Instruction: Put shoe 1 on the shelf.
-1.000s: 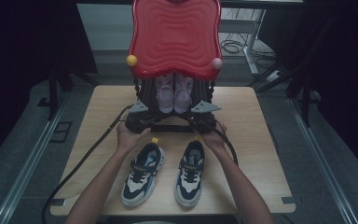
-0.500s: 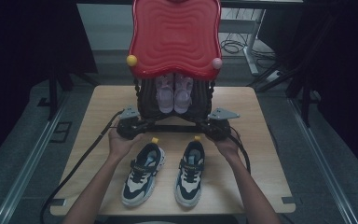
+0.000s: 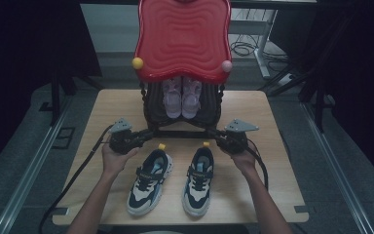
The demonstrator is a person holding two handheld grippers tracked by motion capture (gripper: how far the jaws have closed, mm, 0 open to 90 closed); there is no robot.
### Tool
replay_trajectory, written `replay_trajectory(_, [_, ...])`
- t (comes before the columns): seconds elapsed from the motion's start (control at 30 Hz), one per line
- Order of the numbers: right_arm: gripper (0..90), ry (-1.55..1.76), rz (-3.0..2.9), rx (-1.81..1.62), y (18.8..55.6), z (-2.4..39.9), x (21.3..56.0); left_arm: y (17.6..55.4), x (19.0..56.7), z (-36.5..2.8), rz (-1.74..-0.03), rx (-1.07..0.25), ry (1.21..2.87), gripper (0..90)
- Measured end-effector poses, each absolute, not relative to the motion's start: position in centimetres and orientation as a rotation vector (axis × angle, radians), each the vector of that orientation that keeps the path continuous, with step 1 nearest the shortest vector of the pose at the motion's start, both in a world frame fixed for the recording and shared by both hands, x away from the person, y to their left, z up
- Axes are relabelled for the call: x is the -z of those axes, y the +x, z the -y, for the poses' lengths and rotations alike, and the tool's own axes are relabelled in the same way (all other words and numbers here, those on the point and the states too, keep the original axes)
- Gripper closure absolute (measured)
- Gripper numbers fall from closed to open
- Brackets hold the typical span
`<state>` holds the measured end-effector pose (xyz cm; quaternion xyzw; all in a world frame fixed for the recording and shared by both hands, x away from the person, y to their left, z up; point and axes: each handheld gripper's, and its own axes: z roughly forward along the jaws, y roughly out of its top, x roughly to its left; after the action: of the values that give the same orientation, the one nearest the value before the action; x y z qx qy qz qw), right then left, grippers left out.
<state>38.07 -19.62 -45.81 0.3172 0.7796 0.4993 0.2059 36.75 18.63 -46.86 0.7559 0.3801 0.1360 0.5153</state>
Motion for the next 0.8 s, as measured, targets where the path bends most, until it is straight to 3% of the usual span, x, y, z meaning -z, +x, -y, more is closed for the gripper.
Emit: replay_trajectory(0.8, [59.6, 0.932, -2.182, -1.442, 35.5, 22.5, 47.0, 32.7, 48.1, -21.0, -0.930, -0.359, 1.831, 51.3])
